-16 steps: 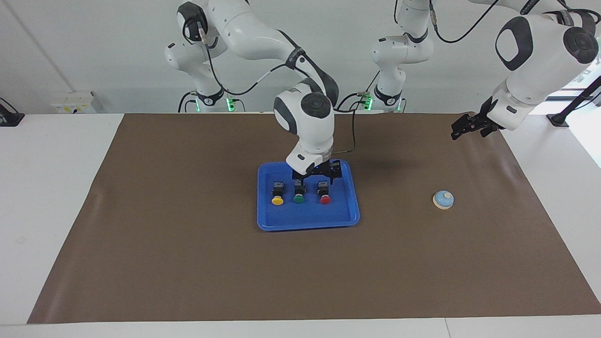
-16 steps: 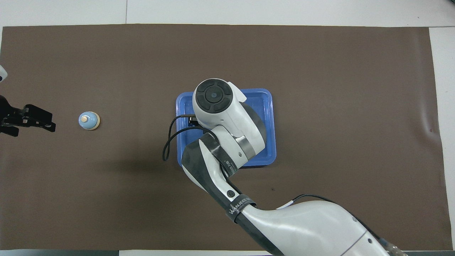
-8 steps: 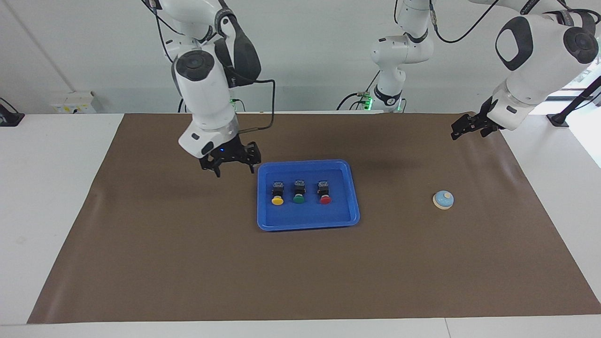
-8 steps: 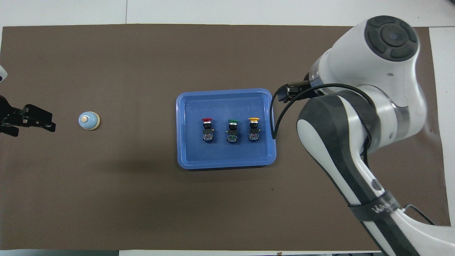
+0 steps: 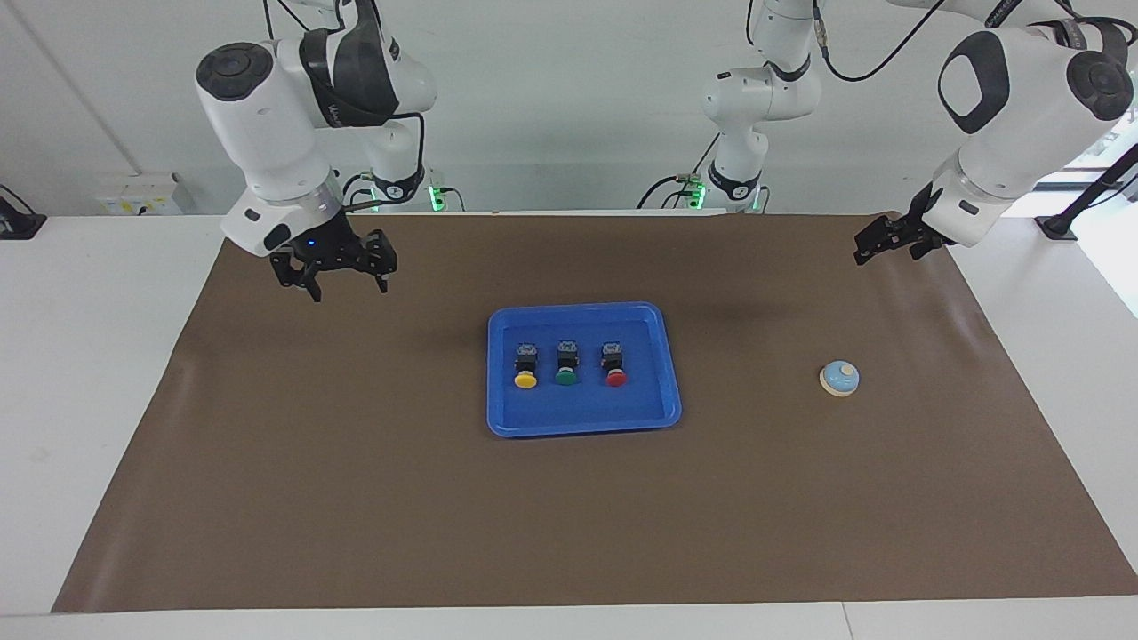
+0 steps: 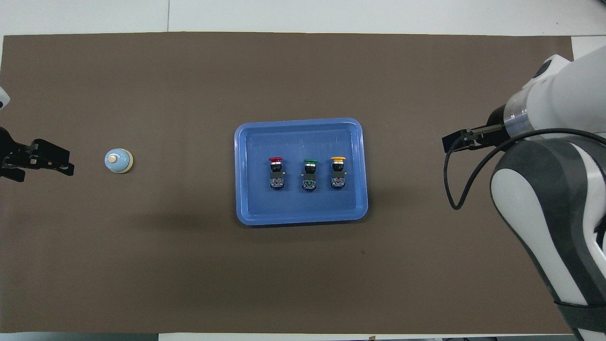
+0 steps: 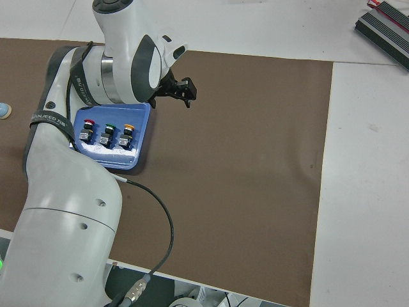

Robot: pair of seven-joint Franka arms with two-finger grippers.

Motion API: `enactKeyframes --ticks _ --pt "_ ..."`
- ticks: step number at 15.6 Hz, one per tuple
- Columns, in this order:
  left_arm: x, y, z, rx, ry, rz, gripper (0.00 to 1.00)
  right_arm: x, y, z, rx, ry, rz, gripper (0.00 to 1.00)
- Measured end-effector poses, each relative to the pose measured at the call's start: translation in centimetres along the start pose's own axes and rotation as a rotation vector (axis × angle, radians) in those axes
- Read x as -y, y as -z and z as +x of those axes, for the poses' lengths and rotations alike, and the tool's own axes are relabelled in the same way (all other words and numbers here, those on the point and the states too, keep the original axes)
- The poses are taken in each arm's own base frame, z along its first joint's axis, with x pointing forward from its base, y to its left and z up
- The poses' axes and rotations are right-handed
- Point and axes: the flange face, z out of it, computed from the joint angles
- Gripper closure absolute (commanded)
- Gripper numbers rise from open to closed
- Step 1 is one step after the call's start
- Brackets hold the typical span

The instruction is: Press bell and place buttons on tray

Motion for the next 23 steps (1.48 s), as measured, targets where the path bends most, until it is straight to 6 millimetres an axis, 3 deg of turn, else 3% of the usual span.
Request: enactKeyframes --ticks 4,8,15,23 --pt "0.0 0.0 0.0 0.000 0.000 0.000 0.00 -3.1 0.5 -0.3 -0.008 -0.014 -0.001 0.00" --pt "0.0 0.0 0.0 0.000 0.000 0.000 0.00 -4.4 0.4 -1.2 0.054 -0.027 -0.021 0.00" --pt "0.0 0.0 0.0 0.000 0.000 0.000 0.00 -4.5 3.8 -1.8 0.082 -0.031 -0.026 0.00" --pt "0.0 0.0 0.0 0.000 0.000 0.000 0.00 -4.6 3.8 -1.8 0.083 -0.035 -0.026 0.00"
